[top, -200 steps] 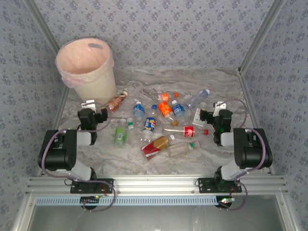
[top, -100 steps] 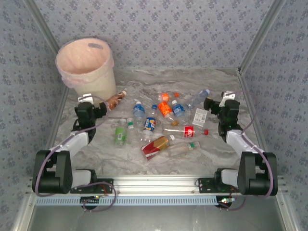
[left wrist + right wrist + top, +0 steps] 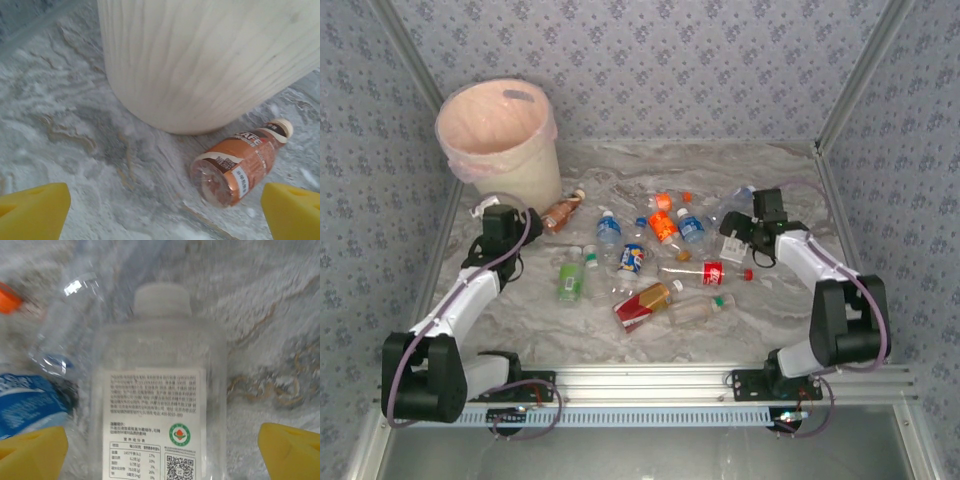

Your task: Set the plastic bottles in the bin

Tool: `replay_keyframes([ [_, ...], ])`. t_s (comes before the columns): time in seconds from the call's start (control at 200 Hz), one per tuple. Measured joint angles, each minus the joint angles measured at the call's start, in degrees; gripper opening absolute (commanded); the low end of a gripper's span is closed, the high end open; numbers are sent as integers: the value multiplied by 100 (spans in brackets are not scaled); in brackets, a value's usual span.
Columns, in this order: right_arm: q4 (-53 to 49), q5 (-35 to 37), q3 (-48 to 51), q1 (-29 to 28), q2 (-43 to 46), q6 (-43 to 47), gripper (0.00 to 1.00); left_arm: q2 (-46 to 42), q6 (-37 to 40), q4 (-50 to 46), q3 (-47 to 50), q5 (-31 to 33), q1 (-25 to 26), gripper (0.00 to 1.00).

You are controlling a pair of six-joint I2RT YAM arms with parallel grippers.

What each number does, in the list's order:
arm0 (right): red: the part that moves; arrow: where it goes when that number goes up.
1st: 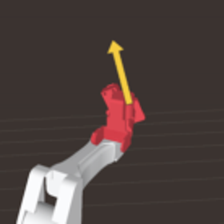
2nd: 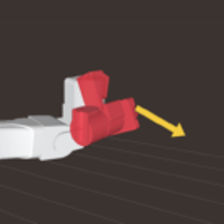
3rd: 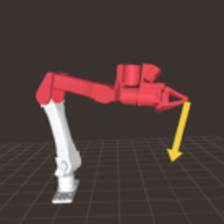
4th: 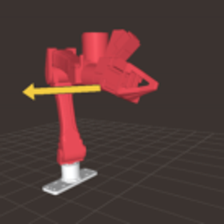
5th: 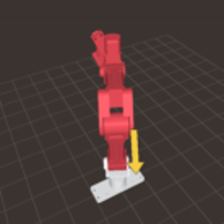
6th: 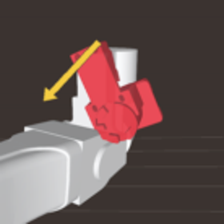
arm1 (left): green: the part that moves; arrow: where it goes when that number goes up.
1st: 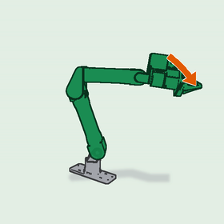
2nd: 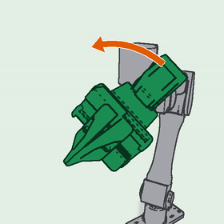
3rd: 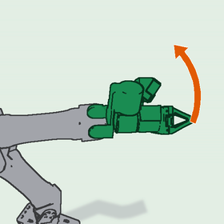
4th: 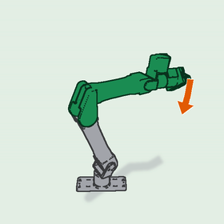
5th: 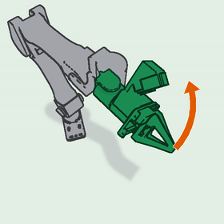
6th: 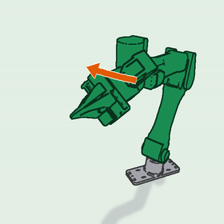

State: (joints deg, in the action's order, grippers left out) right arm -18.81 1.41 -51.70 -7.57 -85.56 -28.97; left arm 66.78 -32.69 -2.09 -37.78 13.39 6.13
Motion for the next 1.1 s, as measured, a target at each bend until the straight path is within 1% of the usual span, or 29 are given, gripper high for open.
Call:
replay_keyframes([
  [0.14,-389,173,-393,-214,-531,-44,100,-4,-358,-227,-2,-378,0,98],
  [0.27,-592,437,-542,-376,-774,-68,100,-4,-501,-343,-2,-538,0,98],
  [0.49,-748,739,-525,-553,-850,-151,100,-4,-562,-398,-4,-638,0,98],
  [0.65,-614,828,-240,-599,-815,-175,99,0,-581,-398,-7,-640,0,98],
  [0.729,-509,826,-85,-601,-813,-168,96,13,-579,-398,-17,-658,0,98],
  [0.889,-271,828,138,-608,-697,-129,84,85,-577,-396,-105,-767,0,98],
  [0.989,-131,927,334,-610,-431,-7,79,103,-575,-393,-157,-944,0,98],
  [1.099,31,1123,496,-649,94,247,77,197,-577,-372,-308,-1257,2,98],
])
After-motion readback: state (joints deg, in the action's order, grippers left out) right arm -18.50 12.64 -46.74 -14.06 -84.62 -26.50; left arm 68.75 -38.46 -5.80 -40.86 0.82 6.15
